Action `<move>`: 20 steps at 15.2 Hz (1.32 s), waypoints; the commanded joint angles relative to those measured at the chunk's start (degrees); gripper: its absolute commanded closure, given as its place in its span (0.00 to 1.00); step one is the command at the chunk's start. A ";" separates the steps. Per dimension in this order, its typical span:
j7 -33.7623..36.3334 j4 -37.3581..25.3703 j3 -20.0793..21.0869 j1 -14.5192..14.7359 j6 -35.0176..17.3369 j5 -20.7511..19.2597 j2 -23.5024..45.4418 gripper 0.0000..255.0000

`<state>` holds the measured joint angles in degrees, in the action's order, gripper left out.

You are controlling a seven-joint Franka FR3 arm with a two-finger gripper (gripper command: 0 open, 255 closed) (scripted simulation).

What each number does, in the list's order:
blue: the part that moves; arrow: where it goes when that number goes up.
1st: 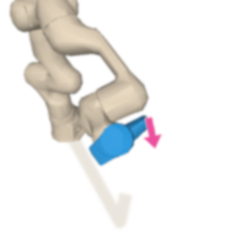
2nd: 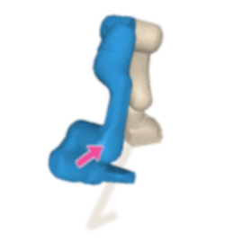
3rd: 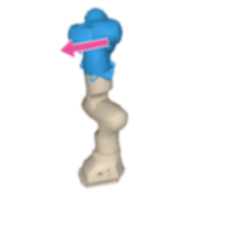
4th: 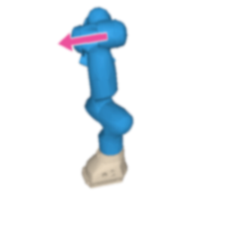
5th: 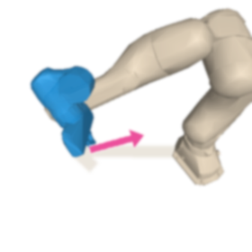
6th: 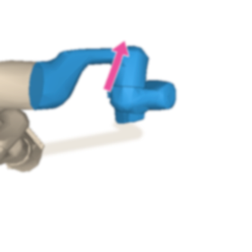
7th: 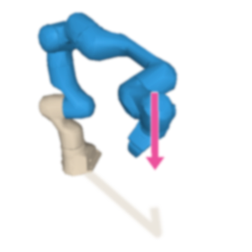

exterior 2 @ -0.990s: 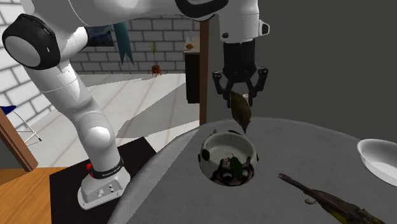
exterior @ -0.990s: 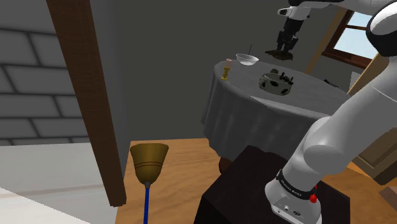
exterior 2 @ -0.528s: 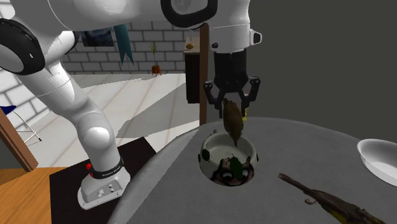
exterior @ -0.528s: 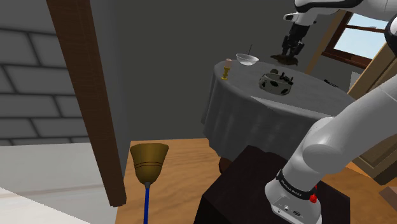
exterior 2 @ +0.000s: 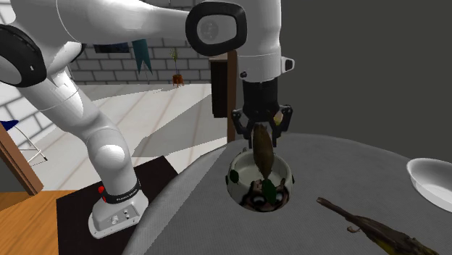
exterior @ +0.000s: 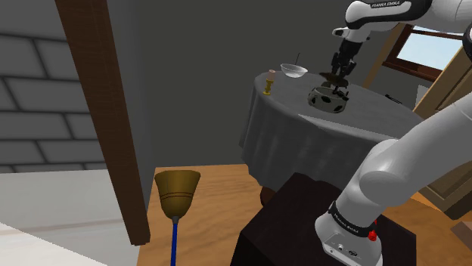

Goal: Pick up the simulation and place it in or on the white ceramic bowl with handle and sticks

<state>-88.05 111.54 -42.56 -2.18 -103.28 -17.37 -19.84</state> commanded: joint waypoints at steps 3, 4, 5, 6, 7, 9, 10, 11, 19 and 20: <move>0.29 2.98 -0.40 -0.28 -2.76 -0.46 -0.32 1.00; 0.29 2.99 -0.40 -0.28 -2.76 -0.46 -0.33 1.00; 0.29 2.99 -0.40 -0.27 -2.76 -0.46 -0.32 1.00; 0.29 2.98 -0.40 -0.27 -2.76 -0.46 -0.32 1.00; 0.29 2.98 -0.41 -0.27 -2.76 -0.46 -0.32 1.00; 0.29 2.98 -0.41 -0.27 -2.76 -0.46 -0.32 1.00; 0.29 2.98 -0.41 -0.27 -2.76 -0.46 -0.32 1.00; 0.29 2.98 -0.41 -0.27 -2.76 -0.46 -0.32 0.00; 0.15 -2.32 0.97 -0.02 2.96 -0.10 -0.67 0.00; 0.06 -3.83 1.26 0.07 4.45 0.04 -0.61 0.00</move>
<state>-87.86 109.31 -41.67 -2.13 -100.65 -17.39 -20.30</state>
